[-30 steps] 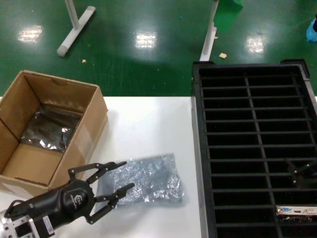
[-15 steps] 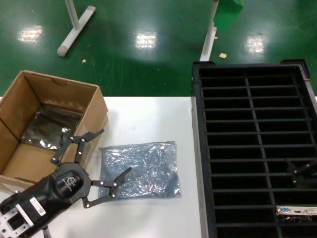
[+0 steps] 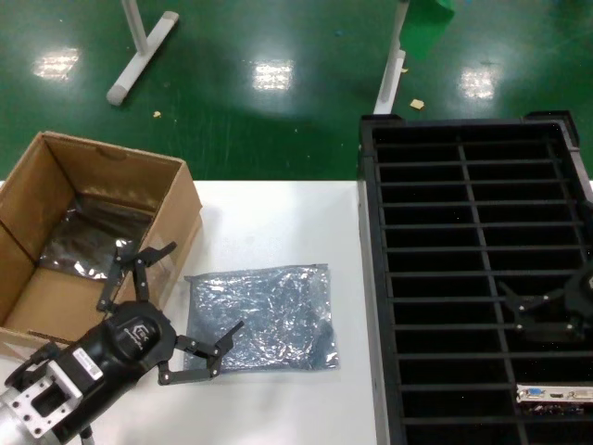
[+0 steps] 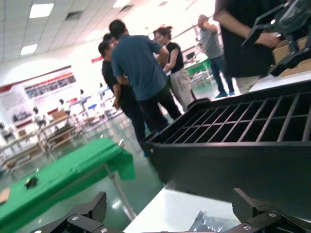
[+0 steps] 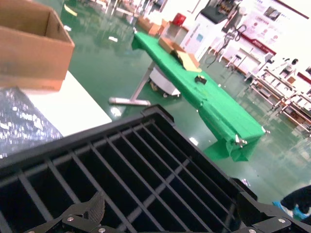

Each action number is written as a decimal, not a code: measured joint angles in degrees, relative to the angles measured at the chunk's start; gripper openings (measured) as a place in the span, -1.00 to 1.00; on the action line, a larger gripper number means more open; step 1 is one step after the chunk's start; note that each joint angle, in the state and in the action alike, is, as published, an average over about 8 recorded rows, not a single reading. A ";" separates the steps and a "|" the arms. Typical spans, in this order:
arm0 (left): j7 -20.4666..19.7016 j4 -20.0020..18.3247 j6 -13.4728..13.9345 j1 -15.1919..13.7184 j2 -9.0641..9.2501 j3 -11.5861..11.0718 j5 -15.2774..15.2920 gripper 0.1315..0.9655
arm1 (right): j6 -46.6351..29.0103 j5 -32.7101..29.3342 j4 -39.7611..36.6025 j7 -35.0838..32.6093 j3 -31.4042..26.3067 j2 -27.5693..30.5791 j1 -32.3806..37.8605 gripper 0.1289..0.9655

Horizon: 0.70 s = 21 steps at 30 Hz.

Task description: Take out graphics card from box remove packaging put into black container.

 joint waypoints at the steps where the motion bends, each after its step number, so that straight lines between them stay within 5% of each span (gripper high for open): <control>1: -0.70 -0.26 -0.77 0.07 0.14 0.10 0.33 0.66 | 0.64 0.78 -0.35 -0.39 -0.19 -0.10 -0.01 1.00; 7: -4.93 -1.84 -5.41 0.48 0.97 0.67 2.33 0.88 | 4.48 5.50 -2.43 -2.71 -1.34 -0.68 -0.07 1.00; 21: -14.88 -5.55 -16.32 1.45 2.93 2.04 7.02 1.00 | 13.54 16.61 -7.34 -8.18 -4.05 -2.06 -0.22 1.00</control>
